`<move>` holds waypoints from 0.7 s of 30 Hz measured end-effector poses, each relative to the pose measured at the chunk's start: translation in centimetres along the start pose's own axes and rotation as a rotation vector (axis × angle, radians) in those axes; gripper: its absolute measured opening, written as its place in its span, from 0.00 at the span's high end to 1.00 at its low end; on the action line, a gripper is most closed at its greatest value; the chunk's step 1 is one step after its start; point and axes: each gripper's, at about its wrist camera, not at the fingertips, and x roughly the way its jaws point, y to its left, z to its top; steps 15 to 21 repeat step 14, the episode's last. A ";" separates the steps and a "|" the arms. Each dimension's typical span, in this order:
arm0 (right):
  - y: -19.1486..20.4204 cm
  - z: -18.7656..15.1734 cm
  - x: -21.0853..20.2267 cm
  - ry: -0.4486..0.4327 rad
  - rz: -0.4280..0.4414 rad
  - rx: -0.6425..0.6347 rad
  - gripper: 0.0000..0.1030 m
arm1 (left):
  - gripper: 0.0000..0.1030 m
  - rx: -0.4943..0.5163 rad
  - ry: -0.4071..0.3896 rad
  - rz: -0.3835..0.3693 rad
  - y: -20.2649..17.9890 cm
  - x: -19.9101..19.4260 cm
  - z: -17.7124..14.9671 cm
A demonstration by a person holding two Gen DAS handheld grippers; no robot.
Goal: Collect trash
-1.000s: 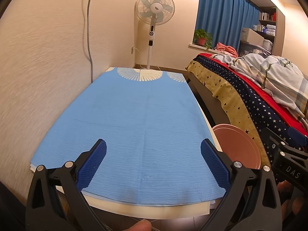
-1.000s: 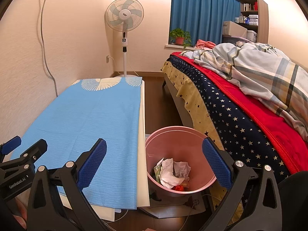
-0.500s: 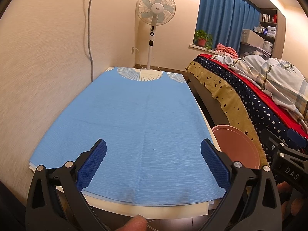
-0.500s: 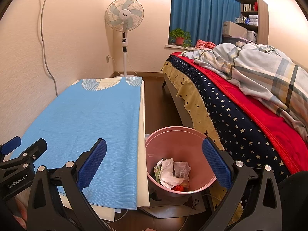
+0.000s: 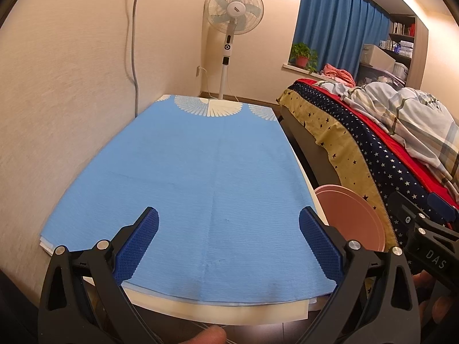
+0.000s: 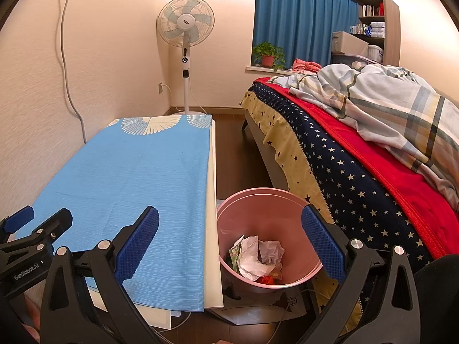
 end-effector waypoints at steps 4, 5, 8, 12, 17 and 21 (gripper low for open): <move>0.0 0.0 0.0 0.000 0.001 0.000 0.05 | 0.08 0.017 -0.017 -0.005 -0.2 -0.2 -0.1; 0.0 0.0 0.0 0.000 0.001 -0.001 0.05 | 0.08 0.021 -0.017 -0.006 -0.3 -0.2 -0.1; 0.0 0.0 0.0 0.001 0.001 -0.002 0.05 | 0.08 0.018 -0.008 -0.004 -0.4 0.0 -0.1; 0.0 -0.1 0.1 0.002 0.001 -0.002 0.05 | 0.08 0.008 -0.001 -0.001 -0.2 0.1 -0.1; 0.0 -0.1 0.1 0.002 0.001 -0.002 0.05 | 0.08 0.008 -0.001 -0.003 -0.3 0.1 -0.2; 0.0 -0.1 0.1 0.002 0.001 -0.002 0.05 | 0.08 0.008 -0.001 -0.003 -0.3 0.1 -0.2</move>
